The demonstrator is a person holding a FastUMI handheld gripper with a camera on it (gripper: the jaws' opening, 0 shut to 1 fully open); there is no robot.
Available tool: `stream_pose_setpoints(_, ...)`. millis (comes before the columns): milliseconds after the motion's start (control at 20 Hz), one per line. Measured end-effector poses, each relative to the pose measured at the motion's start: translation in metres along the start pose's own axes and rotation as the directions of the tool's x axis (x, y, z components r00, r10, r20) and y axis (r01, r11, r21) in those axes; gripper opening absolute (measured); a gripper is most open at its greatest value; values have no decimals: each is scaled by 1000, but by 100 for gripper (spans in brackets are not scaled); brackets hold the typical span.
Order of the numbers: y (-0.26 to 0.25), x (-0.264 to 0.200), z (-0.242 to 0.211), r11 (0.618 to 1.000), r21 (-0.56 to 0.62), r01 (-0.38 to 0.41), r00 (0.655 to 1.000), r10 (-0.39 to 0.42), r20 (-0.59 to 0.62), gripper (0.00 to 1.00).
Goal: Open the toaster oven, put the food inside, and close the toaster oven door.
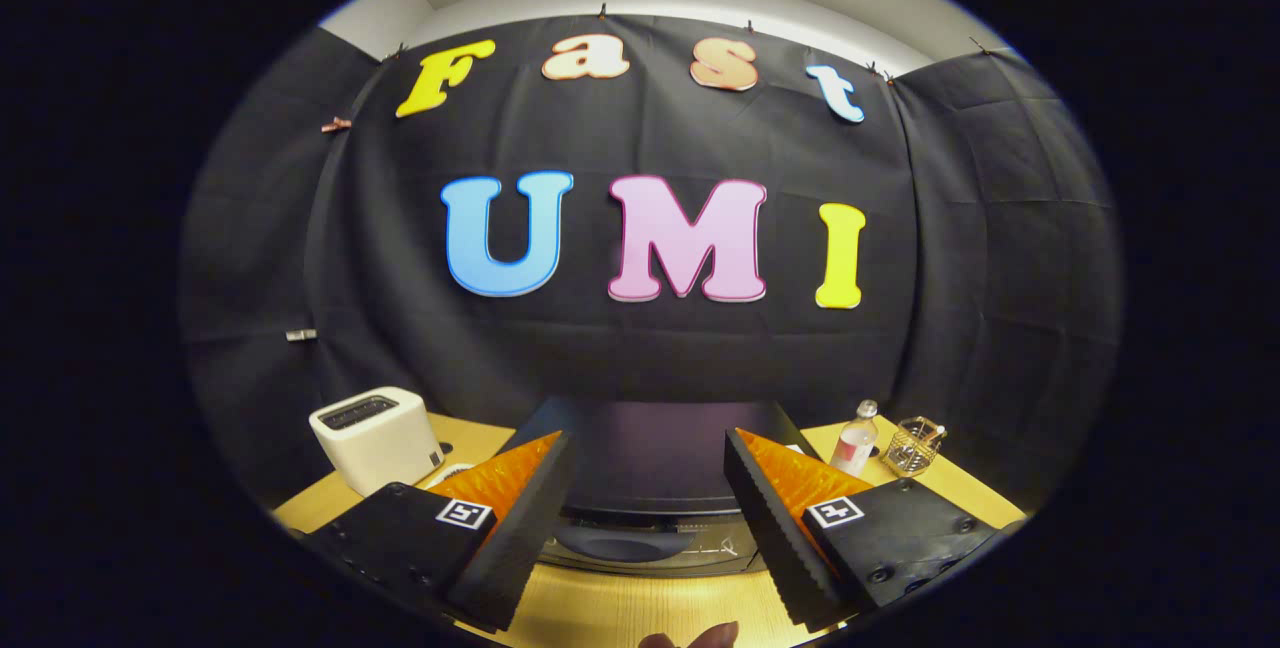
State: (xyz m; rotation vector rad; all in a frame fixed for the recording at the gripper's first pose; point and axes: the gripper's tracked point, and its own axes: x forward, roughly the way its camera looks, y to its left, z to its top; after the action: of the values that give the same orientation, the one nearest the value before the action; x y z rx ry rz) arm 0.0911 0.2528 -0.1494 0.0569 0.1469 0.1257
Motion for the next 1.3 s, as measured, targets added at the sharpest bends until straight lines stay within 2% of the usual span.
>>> stream_pose_setpoints(300, 23, 31, -63, 1000, 0, -13, 986, 13, -163, 98)
stream_pose_setpoints(550, 18, 44, -89, 999, 23, 37, 969, -30, -245, 98)
stream_pose_setpoints(1050, 23, 37, -97, 999, 39, 26, 971, -16, -239, 99)
stream_pose_setpoints(1300, 23, 7, -109, 999, 37, 29, 970, -19, -243, 100)
